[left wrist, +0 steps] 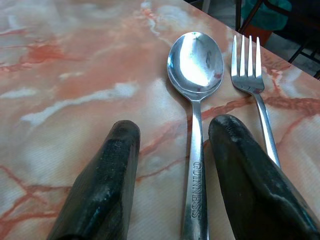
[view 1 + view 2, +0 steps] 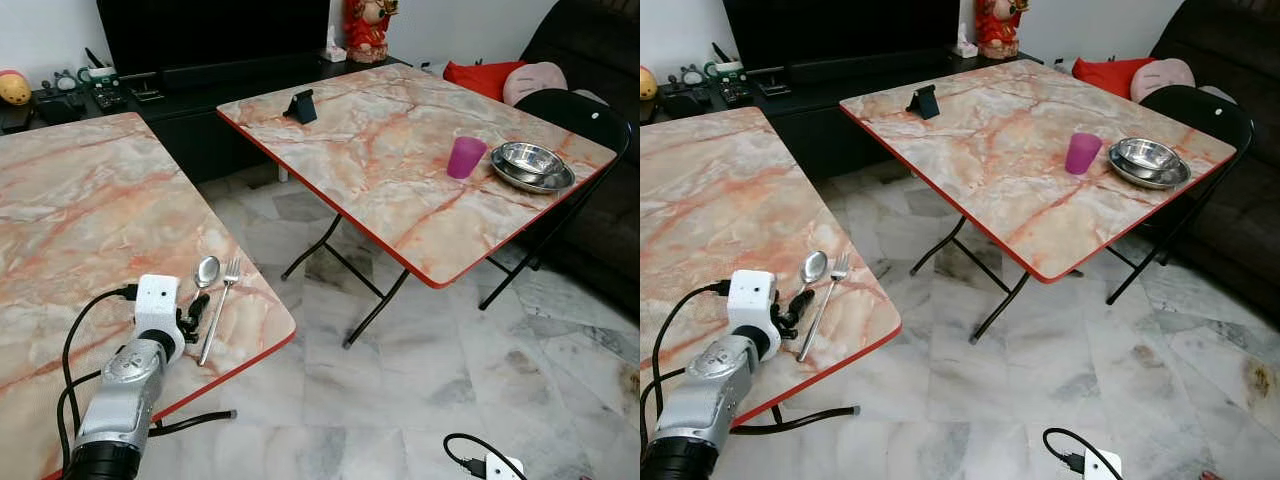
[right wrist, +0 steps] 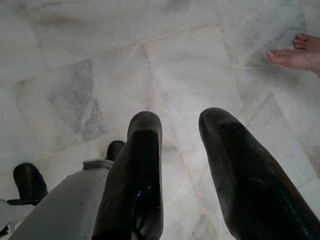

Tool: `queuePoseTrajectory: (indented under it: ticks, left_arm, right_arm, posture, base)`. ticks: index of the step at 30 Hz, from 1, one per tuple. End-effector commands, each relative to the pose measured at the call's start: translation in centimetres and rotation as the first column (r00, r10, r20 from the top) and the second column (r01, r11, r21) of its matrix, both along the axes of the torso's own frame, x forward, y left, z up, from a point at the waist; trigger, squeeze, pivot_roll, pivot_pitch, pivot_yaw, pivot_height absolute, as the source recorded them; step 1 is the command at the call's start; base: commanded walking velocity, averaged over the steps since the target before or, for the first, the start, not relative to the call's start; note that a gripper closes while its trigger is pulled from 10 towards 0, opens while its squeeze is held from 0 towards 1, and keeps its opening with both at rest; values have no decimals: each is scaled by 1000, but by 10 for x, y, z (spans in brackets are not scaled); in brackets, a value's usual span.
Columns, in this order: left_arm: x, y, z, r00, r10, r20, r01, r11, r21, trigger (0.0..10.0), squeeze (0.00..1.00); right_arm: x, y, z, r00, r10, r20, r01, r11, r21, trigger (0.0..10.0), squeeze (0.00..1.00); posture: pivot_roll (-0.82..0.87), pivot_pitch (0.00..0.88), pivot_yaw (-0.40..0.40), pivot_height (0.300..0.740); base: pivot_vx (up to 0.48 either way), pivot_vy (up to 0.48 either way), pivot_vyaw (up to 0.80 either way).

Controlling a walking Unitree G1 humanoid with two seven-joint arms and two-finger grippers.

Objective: Setting the table

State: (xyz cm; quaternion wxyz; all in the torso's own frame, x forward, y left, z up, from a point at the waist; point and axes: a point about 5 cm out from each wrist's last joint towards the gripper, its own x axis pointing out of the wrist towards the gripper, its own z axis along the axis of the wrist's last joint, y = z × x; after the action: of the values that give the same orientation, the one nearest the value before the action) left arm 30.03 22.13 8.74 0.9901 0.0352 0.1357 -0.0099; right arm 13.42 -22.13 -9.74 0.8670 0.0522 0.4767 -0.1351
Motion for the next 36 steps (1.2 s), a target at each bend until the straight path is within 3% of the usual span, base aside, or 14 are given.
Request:
queuePoseTrajectory:
  ticks: [1,6,10,18,19,20,21,22,23,36]
  left_arm:
    - [3,-5,4,1000,-29,4,29,1000,1,10000,0]
    - [0,-11,-4,994,-93,-50,95,995,31,10000,0]
    - [-1,-13,-5,995,-88,-47,88,996,10,10000,0]
    - [-2,-14,-8,993,-97,-69,101,993,55,10000,0]
    - [-3,-15,-11,991,-101,-93,106,993,56,4627,0]
    - [-4,-15,-13,989,-106,-102,112,992,54,4627,0]
    - [-6,-17,-18,984,-120,-135,128,990,57,784,0]
    - [-7,-17,-19,982,-122,-144,132,990,58,784,0]
    - [-7,-18,-20,981,-127,-150,136,989,57,0,0]
    - [-10,-24,-24,969,-166,-180,178,983,54,0,0]
  right_arm:
    - [0,-4,1,1000,-8,-2,8,1000,-5,10000,0]
    - [-1,-4,0,1000,-6,-4,6,1000,-5,10000,0]
    - [-1,-4,0,1000,-7,-3,7,1000,-4,10000,0]
    - [-1,-4,1,1000,-4,-3,4,1000,-3,10000,0]
    - [-1,-4,1,1000,-4,-3,4,1000,-2,10000,0]
    - [-1,-4,1,1000,-4,-4,4,1000,-2,10000,0]
    - [-1,-4,0,1000,-3,-4,3,1000,-2,10000,0]
    - [-1,-4,0,1000,-3,-4,3,1000,-1,10000,0]
    - [-1,-4,0,1000,-3,-5,3,1000,-1,10000,0]
    - [0,-5,1,1000,0,-8,0,1000,-3,10000,0]
  posture:
    - [106,0,-100,740]
    - [103,0,-98,740]
    - [107,0,-102,740]
    - [103,0,-102,740]
    - [103,0,-102,740]
    - [103,0,-102,740]
    - [103,0,-102,740]
    - [103,0,-102,740]
    - [103,0,-102,740]
    - [97,0,-102,740]
  base:
    - [0,0,0]
    - [0,0,0]
    - [0,0,0]
    - [0,0,0]
    - [0,0,0]
    - [0,0,0]
    - [0,0,0]
    - [0,0,0]
    - [0,0,0]
    - [0,0,0]
